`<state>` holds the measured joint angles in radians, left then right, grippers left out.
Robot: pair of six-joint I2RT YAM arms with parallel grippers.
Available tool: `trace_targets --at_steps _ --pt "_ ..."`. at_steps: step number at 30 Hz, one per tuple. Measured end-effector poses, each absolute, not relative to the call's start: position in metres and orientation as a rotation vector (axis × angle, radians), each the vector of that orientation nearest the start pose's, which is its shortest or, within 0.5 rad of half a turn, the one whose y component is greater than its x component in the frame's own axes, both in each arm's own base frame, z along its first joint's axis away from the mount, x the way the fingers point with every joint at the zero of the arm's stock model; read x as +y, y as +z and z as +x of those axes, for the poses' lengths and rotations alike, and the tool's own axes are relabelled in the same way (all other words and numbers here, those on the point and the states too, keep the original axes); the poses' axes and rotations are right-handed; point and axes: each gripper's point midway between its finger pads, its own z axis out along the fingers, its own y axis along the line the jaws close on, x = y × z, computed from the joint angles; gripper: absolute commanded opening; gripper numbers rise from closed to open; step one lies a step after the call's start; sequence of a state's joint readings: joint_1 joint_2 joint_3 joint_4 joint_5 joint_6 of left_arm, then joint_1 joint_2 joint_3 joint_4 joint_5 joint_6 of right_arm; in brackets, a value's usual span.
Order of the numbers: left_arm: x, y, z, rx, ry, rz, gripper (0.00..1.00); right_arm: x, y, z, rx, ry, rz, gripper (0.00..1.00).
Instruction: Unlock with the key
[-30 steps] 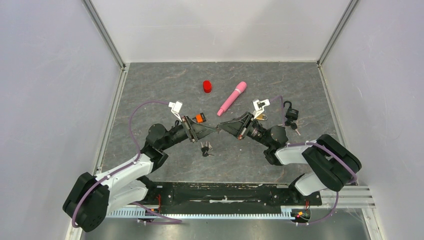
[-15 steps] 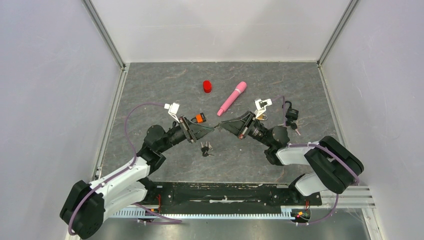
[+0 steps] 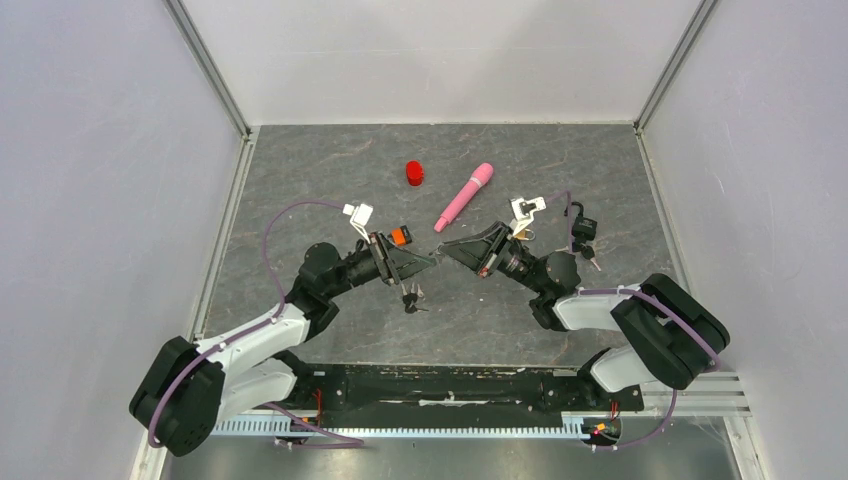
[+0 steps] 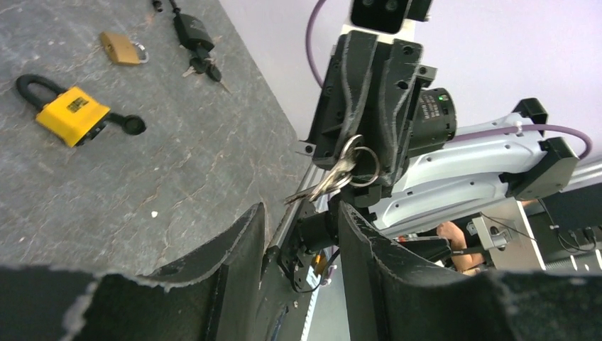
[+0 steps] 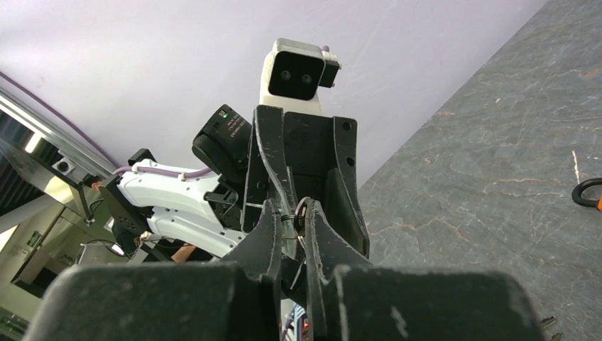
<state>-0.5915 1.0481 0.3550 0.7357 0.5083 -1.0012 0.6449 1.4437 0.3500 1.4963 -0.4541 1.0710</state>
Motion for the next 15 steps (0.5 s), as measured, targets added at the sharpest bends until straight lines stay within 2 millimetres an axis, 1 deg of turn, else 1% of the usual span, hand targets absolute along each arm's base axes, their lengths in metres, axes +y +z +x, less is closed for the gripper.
trace_targets --at_steps 7,11,15 --pt "-0.284 0.24 0.203 1.703 -1.628 0.202 0.46 0.303 0.253 0.219 1.403 1.741 -0.169 0.0" --pt "-0.286 0.25 0.202 1.664 -1.632 0.25 0.42 0.302 0.256 0.218 1.395 1.745 -0.171 0.0" --pt "-0.287 0.253 0.2 1.651 -1.636 0.28 0.34 0.302 0.259 0.217 1.386 1.748 -0.176 0.0"
